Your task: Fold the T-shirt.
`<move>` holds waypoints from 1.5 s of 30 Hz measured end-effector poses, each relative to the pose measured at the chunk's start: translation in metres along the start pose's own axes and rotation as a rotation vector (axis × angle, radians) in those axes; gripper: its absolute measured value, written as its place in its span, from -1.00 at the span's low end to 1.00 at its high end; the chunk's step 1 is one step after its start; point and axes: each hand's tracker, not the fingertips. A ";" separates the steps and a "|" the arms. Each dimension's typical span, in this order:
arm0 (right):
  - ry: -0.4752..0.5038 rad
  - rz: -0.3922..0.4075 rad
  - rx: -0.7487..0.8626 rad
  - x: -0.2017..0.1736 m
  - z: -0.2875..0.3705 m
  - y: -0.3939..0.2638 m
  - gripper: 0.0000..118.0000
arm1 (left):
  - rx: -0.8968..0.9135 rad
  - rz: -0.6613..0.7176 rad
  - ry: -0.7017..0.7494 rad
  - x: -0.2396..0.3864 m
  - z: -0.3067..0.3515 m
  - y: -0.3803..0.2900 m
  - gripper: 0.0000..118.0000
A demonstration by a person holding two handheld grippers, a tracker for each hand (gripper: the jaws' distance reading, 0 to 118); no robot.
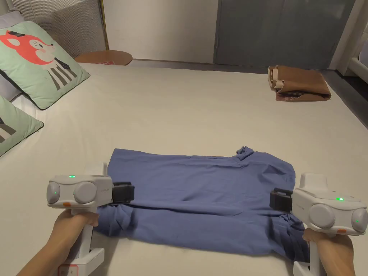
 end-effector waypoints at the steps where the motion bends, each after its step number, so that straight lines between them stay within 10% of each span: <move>1: -0.004 0.003 0.072 -0.006 0.026 0.007 0.89 | 0.084 -0.004 0.009 0.007 0.019 0.004 0.82; 15: -0.027 0.023 0.543 -0.037 0.204 -0.014 0.88 | 0.690 -0.145 0.047 0.052 0.183 -0.047 0.81; 18: -0.029 0.028 0.563 -0.043 0.215 -0.024 0.52 | 0.705 -0.177 0.052 0.054 0.190 -0.059 0.76; 20: -0.038 0.036 0.583 -0.048 0.219 -0.029 -0.05 | 0.726 -0.191 0.021 0.053 0.196 -0.067 0.28; 22: -0.035 0.042 0.587 -0.049 0.218 -0.033 -0.89 | 0.721 -0.198 0.034 0.056 0.195 -0.069 -0.96; 23: -0.040 0.048 0.597 -0.051 0.218 -0.034 -0.99 | 0.716 -0.204 0.036 0.055 0.194 -0.070 -1.00; 34: -0.014 0.039 0.605 -0.050 0.220 -0.029 -1.00 | 0.635 -0.194 -0.001 0.048 0.179 -0.064 -1.00; 45: -0.005 0.055 0.540 -0.049 0.185 -0.030 -1.00 | 0.088 -0.053 -0.010 -0.020 0.063 -0.038 -1.00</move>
